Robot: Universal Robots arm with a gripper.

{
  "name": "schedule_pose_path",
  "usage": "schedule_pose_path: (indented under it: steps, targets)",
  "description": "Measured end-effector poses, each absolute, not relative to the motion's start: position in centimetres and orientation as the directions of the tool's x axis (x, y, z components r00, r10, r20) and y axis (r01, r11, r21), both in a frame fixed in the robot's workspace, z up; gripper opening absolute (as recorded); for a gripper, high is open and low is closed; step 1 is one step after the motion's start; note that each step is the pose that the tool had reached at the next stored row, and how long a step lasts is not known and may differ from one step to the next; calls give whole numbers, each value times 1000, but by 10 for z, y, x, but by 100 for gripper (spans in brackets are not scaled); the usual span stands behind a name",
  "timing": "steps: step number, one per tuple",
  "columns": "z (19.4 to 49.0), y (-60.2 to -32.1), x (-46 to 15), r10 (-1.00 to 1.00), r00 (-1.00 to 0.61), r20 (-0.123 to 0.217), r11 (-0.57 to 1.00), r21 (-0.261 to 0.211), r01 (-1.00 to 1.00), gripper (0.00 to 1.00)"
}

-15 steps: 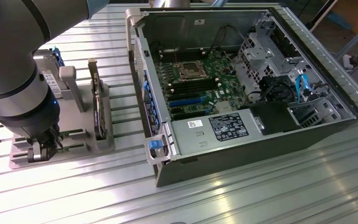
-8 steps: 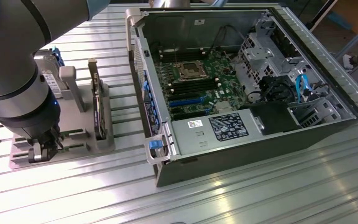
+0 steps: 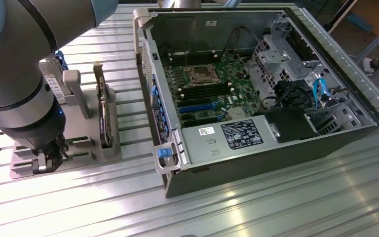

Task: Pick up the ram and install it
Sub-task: 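Pick up the ram and move it above insertion slot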

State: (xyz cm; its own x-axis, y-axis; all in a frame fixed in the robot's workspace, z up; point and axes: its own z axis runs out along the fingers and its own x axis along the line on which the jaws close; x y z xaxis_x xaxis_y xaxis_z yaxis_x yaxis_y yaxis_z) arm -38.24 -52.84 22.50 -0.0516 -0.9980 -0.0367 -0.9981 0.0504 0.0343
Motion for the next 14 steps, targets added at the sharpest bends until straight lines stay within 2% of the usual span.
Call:
schedule_pose_path:
  steps: [14]
  targets:
    - [215,-528,-382,-998,-52,-37,50,34,-998,24]
